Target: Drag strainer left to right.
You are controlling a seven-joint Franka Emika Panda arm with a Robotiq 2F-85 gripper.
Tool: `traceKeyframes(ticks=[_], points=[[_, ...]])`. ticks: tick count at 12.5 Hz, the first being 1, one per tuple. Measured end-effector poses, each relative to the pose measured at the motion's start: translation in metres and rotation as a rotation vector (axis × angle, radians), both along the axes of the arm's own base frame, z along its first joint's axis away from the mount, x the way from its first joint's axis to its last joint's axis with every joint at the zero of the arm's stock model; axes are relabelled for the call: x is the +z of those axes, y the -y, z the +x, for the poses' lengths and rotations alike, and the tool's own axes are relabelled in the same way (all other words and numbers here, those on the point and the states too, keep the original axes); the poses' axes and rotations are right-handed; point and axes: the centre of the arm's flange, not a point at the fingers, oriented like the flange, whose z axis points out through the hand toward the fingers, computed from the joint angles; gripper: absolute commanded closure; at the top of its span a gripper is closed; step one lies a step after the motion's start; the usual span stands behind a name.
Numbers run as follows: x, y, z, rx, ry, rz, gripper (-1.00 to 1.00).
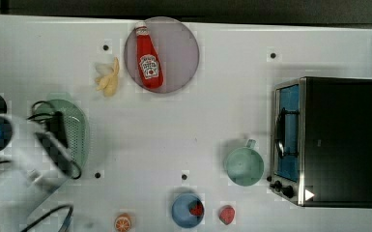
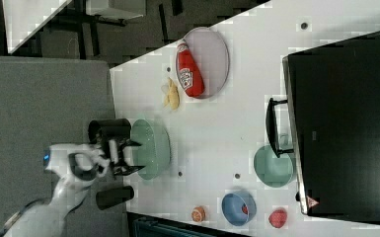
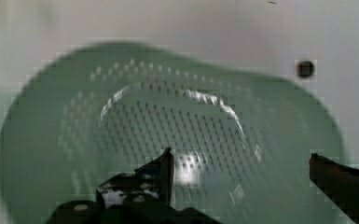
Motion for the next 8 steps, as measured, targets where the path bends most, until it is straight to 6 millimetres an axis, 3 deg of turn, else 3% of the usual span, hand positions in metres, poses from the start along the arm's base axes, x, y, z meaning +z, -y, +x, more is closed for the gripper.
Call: traceKeyframes(ticks=[2, 4, 8], points=[[-0.04, 0.033, 0.011, -0.055, -0.001, -0.031, -1.0], [-0.059, 0.053, 0.019, -0.1, 0.013, -0.041, -1.0], [-0.086, 0.056, 0.024, -0.141, 0.039, -0.021, -1.0]])
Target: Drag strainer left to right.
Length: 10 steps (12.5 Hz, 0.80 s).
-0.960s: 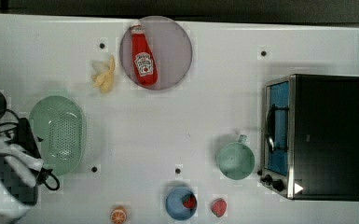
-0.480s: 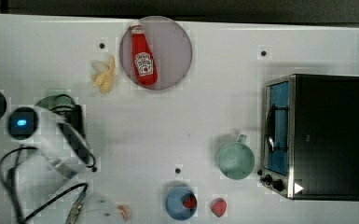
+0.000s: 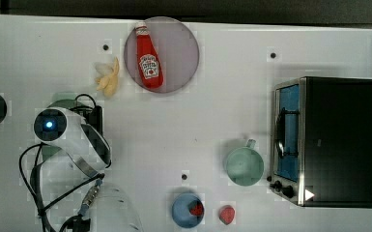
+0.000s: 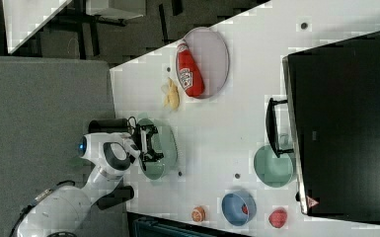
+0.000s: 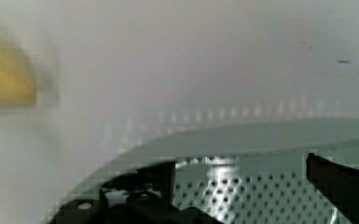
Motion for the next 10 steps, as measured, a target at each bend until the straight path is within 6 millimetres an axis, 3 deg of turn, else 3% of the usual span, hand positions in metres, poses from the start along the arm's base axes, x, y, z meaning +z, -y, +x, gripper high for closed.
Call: traceKeyframes(ticks=[7, 10], points=[[-0.012, -0.003, -0.008, 0.011, -0.01, -0.017, -1.0], [-0.015, 0.008, -0.005, 0.005, -0.019, -0.041, -1.0]])
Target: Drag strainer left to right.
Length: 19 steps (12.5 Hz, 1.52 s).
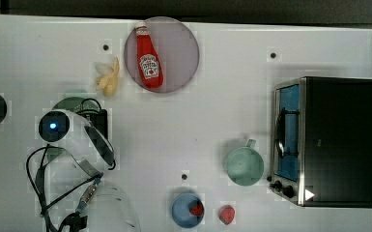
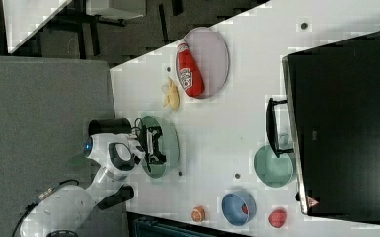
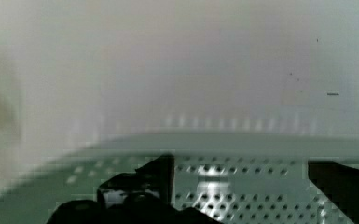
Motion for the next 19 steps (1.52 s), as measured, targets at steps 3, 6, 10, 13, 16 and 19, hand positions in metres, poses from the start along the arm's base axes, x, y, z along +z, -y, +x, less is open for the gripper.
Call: traceKeyframes(ticks=[3, 6, 10, 13, 16, 19], points=[[0.006, 0.012, 0.011, -0.058, 0.01, 0.023, -1.0], [0.003, 0.036, 0.008, -0.085, -0.001, 0.008, -1.0], [0.008, 0.073, -0.002, -0.031, -0.002, -0.011, -1.0], [0.01, 0.098, 0.006, -0.036, -0.003, -0.018, -1.0], [0.014, 0.125, 0.017, -0.049, 0.001, -0.015, -1.0], [0.018, 0.153, 0.029, -0.055, 0.02, -0.014, -1.0]])
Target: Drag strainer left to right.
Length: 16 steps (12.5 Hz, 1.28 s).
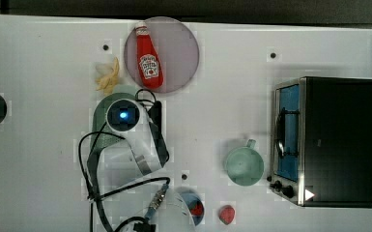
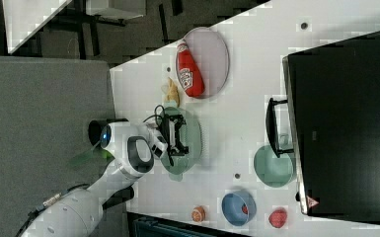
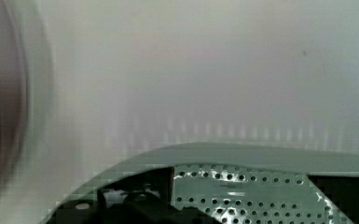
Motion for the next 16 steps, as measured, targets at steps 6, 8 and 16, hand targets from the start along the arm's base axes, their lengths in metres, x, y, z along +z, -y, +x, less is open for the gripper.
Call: traceKeyframes(ticks=[6, 8, 16], points=[[0.009, 0.076, 0.007, 0.018, 0.016, -0.03, -1.0], [0.0, 0.096, -0.004, 0.027, -0.01, -0.043, -1.0], [-0.005, 0.165, -0.009, 0.027, -0.02, -0.067, -1.0]])
